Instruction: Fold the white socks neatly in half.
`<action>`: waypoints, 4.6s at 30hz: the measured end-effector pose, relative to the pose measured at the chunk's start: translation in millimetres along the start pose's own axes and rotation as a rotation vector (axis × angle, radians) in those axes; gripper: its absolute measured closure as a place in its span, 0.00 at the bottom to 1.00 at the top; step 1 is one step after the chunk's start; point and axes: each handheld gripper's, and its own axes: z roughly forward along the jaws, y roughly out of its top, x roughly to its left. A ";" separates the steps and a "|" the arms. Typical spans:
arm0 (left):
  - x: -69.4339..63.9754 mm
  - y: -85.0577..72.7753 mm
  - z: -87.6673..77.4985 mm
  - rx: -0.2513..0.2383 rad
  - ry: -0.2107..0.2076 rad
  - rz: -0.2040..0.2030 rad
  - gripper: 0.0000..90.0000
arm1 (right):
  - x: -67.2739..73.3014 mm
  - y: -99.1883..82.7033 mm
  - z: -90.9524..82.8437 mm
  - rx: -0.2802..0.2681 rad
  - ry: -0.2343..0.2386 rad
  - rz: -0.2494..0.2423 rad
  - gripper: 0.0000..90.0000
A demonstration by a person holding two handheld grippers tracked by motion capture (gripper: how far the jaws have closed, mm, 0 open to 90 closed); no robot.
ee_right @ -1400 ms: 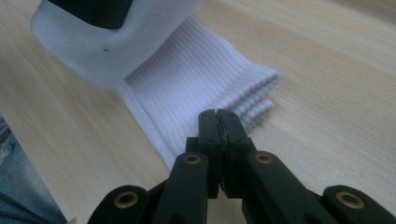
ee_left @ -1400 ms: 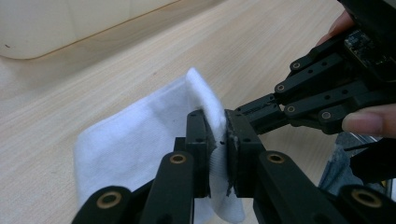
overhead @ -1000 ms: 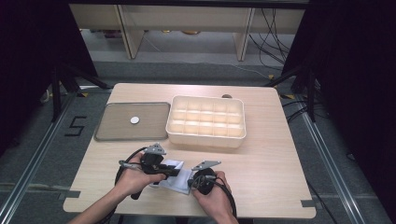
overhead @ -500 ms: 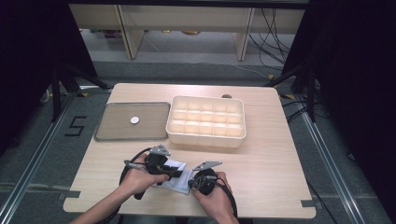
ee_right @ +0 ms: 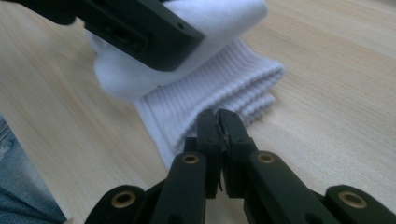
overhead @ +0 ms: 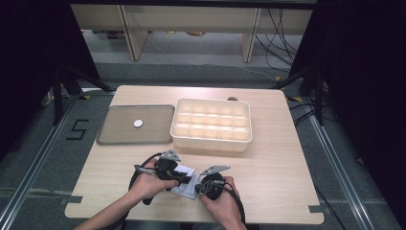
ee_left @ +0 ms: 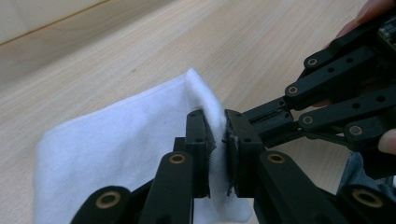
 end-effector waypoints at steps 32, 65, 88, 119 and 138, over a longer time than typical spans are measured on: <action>-7.4 -12.0 4.7 0.024 -0.064 0.043 0.82 | -4.0 22.1 -18.8 -0.090 0.019 -0.029 0.96; 55.0 -46.1 -32.3 -0.007 0.067 -0.234 0.71 | -8.4 14.1 -7.3 -0.032 -0.007 0.005 0.95; 55.2 -53.9 -30.4 -0.038 0.065 -0.257 0.85 | 21.0 44.3 9.6 0.005 0.085 -0.053 1.00; 26.0 -26.4 -47.4 -0.127 -0.082 -0.213 0.88 | 12.3 39.8 28.6 0.071 0.069 -0.035 1.00; 18.7 -21.1 -46.6 -0.142 -0.084 -0.188 0.90 | 16.1 40.3 29.8 0.079 0.068 -0.016 1.00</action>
